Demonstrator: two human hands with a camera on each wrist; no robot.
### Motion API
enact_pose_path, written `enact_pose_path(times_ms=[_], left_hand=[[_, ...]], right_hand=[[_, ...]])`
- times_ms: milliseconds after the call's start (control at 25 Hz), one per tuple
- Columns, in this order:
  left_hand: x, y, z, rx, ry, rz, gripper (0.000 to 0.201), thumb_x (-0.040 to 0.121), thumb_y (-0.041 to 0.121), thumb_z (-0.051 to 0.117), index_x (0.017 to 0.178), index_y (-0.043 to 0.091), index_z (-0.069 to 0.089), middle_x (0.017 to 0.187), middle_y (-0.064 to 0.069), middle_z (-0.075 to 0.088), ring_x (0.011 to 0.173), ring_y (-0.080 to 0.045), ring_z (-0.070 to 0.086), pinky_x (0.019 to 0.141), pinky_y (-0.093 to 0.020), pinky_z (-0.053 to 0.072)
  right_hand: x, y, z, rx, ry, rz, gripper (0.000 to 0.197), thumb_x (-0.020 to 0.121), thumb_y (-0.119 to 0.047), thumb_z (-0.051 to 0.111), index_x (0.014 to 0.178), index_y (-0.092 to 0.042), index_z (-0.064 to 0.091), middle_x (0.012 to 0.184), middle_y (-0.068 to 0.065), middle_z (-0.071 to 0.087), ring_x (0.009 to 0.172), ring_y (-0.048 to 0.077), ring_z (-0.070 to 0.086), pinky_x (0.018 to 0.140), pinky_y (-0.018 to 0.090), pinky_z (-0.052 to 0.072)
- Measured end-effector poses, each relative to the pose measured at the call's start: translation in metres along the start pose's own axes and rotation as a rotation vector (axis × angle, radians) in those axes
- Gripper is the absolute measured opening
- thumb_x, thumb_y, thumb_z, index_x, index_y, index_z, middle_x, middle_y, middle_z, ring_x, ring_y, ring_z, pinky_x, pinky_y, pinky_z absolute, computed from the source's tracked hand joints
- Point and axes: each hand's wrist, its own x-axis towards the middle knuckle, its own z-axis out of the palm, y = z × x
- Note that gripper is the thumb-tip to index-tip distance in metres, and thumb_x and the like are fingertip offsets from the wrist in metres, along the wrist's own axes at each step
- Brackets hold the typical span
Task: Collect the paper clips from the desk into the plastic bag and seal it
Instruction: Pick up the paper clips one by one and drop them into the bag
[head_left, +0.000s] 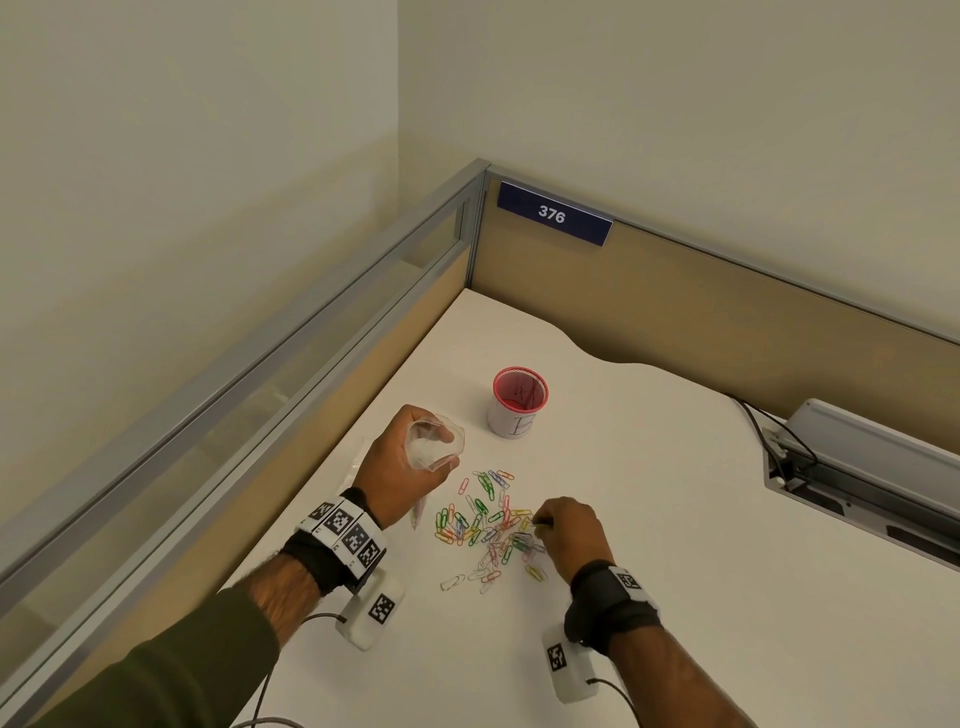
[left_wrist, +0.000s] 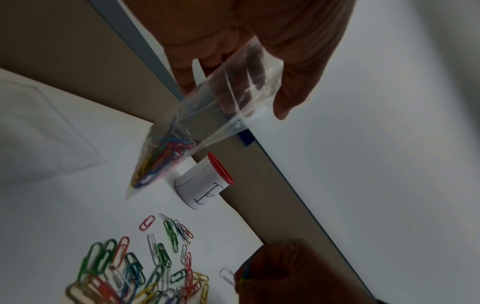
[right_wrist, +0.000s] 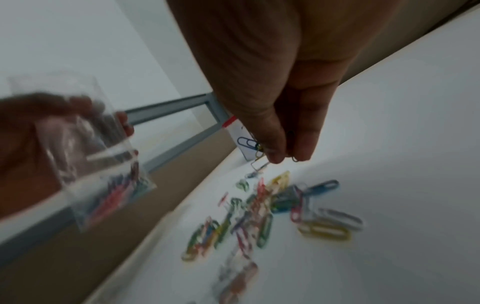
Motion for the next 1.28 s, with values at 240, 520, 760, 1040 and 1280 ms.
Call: enact_pose_path(times_ms=[240,520,760,1040,1280], left_hand=[[0.003,-0.004,0.009,0.005,-0.015,-0.008,0.044,0.078,0.016,0.082,0.112,0.019,0.054,0.11,0.001,0.07,0.113,-0.018,0.066,0.106,-0.047,0.051],[0.002,0.008,0.024,0.007,-0.035,-0.005,0.043,0.081,0.01,0.081,0.111,0.019,0.052,0.105,0.007,0.068,0.107,-0.008,0.065,0.094,-0.028,0.052],[0.005,0.006,0.024,-0.008,-0.075,-0.016,0.042,0.082,0.014,0.081,0.113,0.022,0.053,0.104,0.006,0.067,0.096,-0.003,0.067,0.082,-0.026,0.054],[0.003,0.007,0.021,0.011,-0.038,0.004,0.042,0.08,0.011,0.082,0.108,0.024,0.054,0.105,0.009,0.069,0.105,-0.003,0.065,0.094,-0.026,0.052],[0.0,0.004,-0.004,-0.036,-0.01,0.025,0.042,0.076,0.022,0.082,0.109,0.023,0.055,0.109,0.002,0.07,0.111,-0.017,0.067,0.104,-0.041,0.052]], right_hand=[[-0.018,-0.049,-0.069,0.421,0.205,-0.119,0.011,0.082,-0.012,0.071,0.093,-0.014,0.073,0.087,-0.002,0.069,0.074,0.01,0.064,0.07,0.014,0.05],[-0.024,-0.125,-0.098,0.6,0.201,-0.319,0.014,0.083,-0.013,0.072,0.096,-0.017,0.073,0.088,-0.006,0.07,0.078,0.005,0.065,0.071,0.012,0.053],[-0.021,-0.135,-0.081,0.482,0.153,-0.335,0.015,0.085,-0.017,0.07,0.1,-0.014,0.072,0.096,0.001,0.069,0.086,0.01,0.065,0.077,0.017,0.052],[-0.018,-0.12,-0.089,0.561,0.273,-0.351,0.011,0.087,-0.008,0.064,0.093,-0.016,0.07,0.091,-0.002,0.068,0.084,0.012,0.065,0.076,0.023,0.056],[0.03,-0.034,-0.044,0.048,0.078,-0.097,0.023,0.089,-0.009,0.058,0.11,-0.015,0.066,0.115,0.005,0.065,0.106,0.022,0.06,0.092,0.029,0.046]])
